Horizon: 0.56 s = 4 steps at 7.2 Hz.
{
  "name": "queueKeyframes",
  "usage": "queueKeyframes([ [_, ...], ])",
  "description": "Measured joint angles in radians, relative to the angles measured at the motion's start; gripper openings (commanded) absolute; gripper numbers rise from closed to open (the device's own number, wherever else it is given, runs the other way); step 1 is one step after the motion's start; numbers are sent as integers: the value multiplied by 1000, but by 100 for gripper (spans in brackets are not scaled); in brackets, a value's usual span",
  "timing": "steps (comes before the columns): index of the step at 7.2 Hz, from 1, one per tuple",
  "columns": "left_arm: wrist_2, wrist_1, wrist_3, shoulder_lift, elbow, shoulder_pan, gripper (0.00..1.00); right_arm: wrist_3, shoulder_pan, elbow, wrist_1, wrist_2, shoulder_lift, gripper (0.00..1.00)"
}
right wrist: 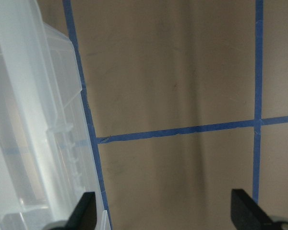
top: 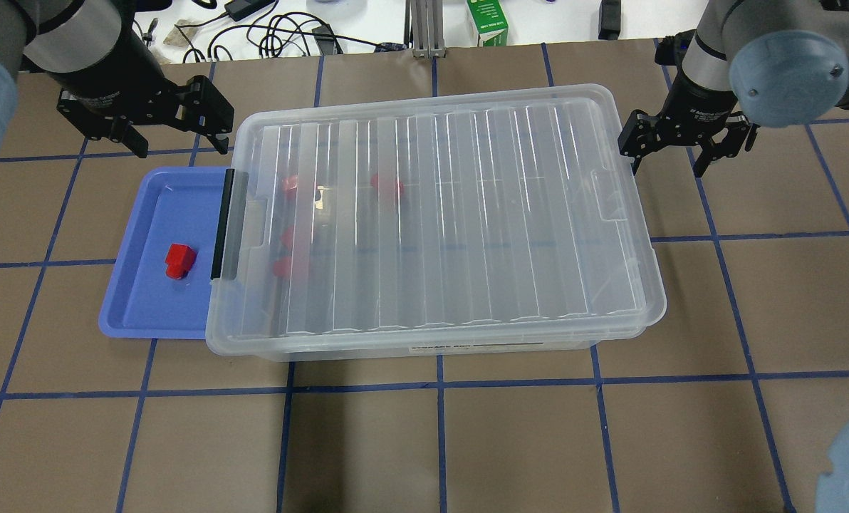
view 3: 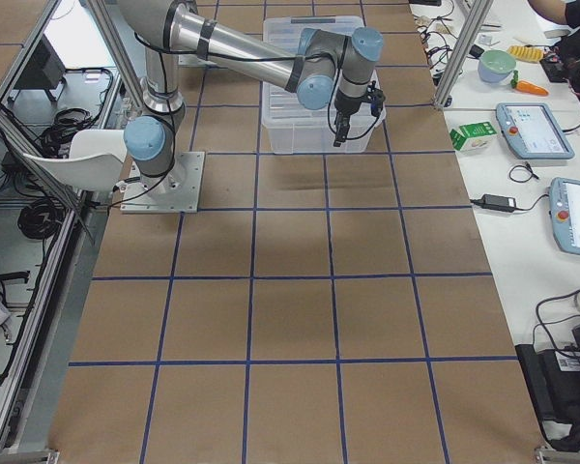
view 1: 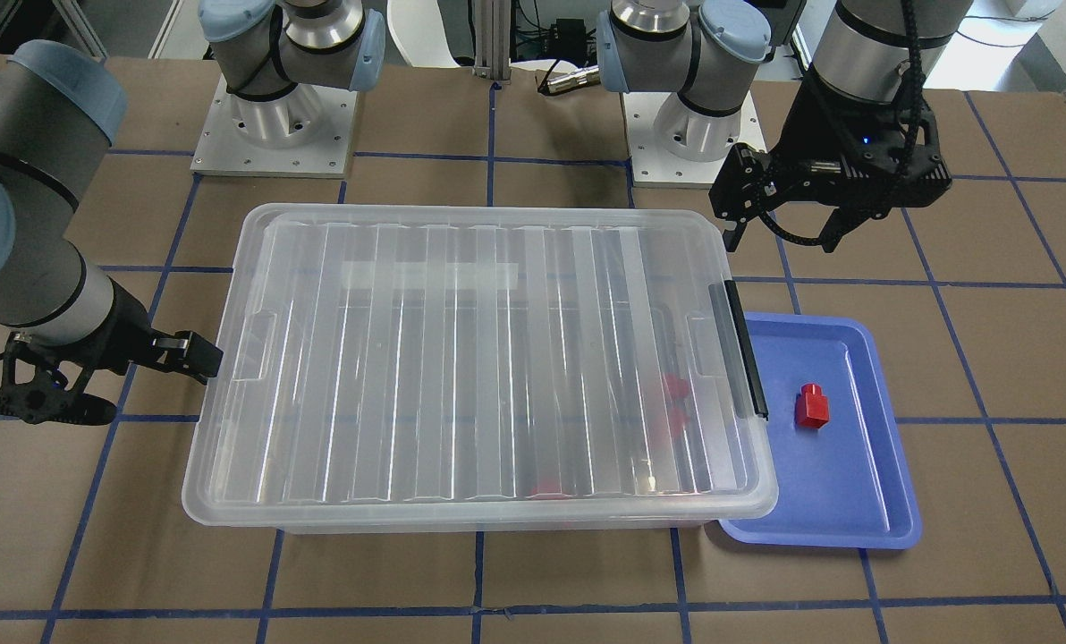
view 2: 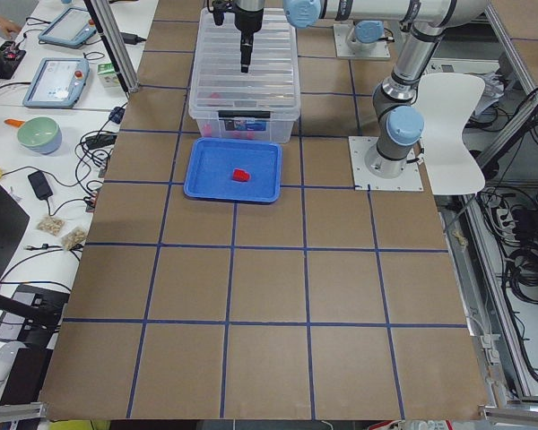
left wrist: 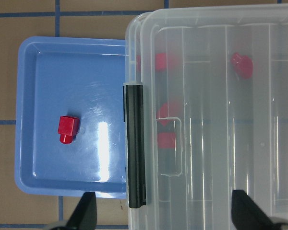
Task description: Place red block in blue tray from box
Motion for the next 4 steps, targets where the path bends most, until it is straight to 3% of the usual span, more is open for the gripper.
queueKeyframes([
  [4, 1, 0, 0, 1, 0, 0, 100, -60, -14, -77, 19, 0, -94, 100],
])
